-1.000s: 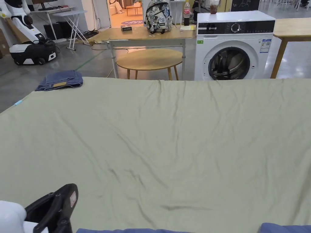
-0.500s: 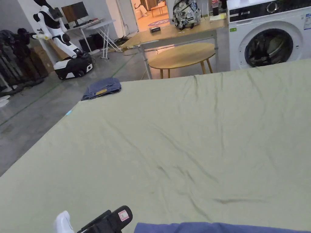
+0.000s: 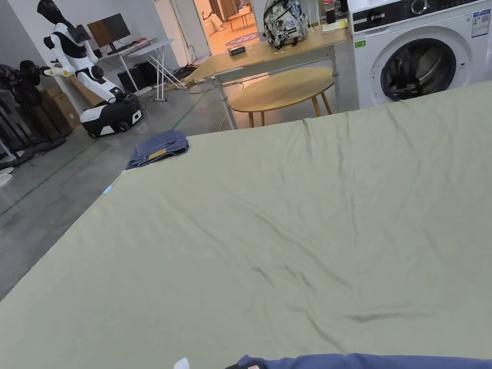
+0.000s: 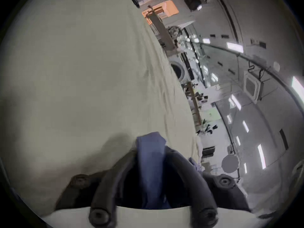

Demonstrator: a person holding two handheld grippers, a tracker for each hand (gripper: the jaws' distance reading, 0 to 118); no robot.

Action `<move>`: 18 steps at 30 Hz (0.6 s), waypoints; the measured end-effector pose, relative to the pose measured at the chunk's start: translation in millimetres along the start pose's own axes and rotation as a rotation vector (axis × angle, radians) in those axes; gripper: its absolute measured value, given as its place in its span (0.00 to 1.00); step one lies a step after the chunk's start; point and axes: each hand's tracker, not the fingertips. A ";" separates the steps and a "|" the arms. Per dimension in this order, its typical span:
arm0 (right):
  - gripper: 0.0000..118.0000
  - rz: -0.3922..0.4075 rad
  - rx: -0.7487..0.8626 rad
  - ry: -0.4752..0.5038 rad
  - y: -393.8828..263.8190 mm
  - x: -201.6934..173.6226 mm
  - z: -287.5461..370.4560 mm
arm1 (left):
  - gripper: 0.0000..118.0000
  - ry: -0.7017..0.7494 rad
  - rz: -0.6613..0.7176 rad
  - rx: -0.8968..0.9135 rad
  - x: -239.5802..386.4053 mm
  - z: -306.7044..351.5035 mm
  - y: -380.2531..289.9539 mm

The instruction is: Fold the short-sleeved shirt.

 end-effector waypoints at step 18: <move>0.00 -0.100 -0.030 0.043 -8.2 6.5 -10.6 | 0.10 0.214 -0.491 0.212 180.4 36.4 28.1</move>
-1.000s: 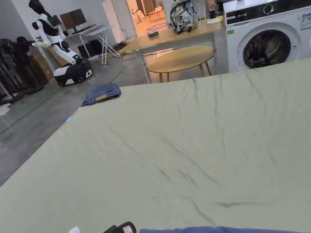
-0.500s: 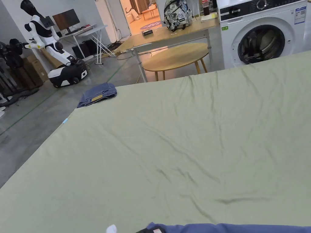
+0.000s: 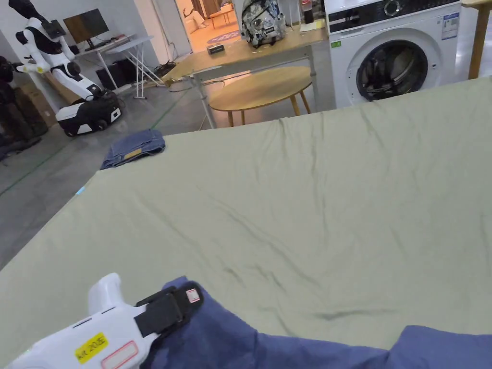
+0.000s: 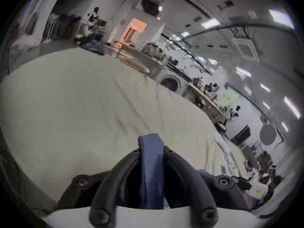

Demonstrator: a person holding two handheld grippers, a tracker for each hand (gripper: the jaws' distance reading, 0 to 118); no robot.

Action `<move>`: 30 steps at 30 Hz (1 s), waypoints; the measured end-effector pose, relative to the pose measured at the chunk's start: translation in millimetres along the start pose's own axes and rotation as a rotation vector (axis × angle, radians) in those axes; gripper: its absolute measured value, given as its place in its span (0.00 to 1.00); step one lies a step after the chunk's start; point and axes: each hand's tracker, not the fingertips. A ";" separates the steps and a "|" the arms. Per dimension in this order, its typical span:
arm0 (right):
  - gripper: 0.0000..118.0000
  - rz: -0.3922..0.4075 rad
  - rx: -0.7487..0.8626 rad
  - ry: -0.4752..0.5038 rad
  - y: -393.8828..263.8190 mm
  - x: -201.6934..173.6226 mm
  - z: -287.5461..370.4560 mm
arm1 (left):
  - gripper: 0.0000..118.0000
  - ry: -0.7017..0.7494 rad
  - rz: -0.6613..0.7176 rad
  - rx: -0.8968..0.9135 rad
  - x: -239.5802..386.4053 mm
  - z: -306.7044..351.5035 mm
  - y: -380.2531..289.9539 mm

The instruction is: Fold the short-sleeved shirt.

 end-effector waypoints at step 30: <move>0.00 -0.044 -0.001 -0.056 -15.4 21.7 16.4 | 0.03 -0.239 0.031 -0.434 70.9 -153.2 -146.7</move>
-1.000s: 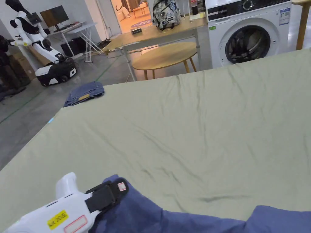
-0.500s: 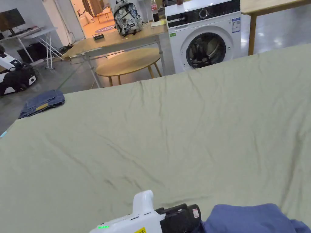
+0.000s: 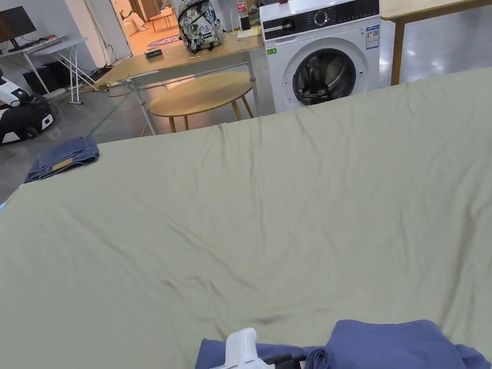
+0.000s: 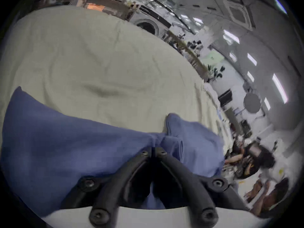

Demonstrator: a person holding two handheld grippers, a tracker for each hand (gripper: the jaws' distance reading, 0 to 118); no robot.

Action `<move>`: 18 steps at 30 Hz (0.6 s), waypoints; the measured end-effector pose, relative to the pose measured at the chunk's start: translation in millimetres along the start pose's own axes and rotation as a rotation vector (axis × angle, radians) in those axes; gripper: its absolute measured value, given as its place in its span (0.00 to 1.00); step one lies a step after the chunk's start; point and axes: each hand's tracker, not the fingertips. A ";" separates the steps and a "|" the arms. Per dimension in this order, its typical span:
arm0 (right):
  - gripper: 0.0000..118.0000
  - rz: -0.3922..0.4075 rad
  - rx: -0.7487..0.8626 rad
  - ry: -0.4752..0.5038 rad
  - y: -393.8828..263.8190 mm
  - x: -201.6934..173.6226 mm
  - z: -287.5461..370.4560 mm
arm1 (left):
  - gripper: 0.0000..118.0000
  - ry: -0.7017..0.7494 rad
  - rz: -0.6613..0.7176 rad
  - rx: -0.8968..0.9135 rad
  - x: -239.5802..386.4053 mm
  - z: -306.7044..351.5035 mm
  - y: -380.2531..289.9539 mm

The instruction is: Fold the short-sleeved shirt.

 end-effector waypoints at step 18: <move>0.00 0.035 -0.057 0.037 -4.2 -12.9 -9.0 | 0.40 -0.211 0.484 0.162 -141.6 77.2 -0.3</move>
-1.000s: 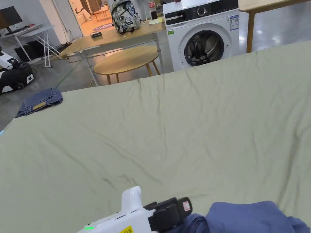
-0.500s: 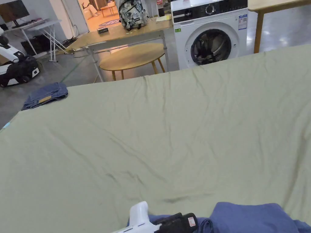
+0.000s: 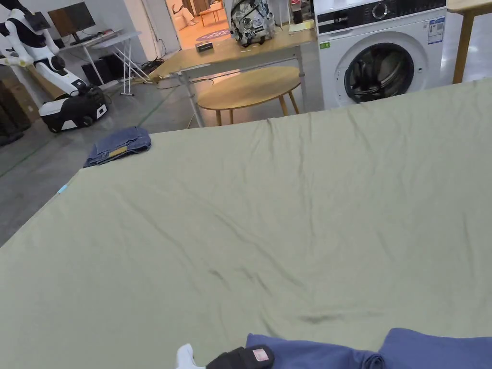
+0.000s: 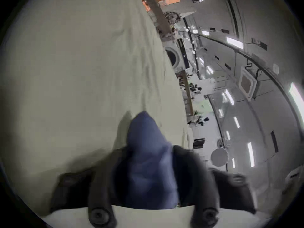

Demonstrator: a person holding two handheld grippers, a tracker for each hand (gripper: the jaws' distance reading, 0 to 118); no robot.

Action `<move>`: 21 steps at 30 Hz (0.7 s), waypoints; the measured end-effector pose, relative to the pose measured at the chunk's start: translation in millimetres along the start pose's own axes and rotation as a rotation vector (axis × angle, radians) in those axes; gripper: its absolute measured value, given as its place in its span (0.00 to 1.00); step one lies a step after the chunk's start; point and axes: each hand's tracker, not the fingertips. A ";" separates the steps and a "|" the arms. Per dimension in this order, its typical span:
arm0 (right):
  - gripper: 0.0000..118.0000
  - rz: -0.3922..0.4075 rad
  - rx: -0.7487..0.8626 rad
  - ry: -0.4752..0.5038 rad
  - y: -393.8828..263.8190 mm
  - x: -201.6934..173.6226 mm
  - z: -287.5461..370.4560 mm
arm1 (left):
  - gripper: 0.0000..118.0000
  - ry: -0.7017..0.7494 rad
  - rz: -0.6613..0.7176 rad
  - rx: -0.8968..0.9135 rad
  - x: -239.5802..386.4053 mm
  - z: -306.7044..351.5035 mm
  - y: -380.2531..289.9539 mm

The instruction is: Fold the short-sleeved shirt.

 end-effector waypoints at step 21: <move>0.00 -0.053 0.032 -0.021 -3.7 13.7 14.2 | 0.06 0.190 -0.809 -0.153 198.4 -98.4 -113.0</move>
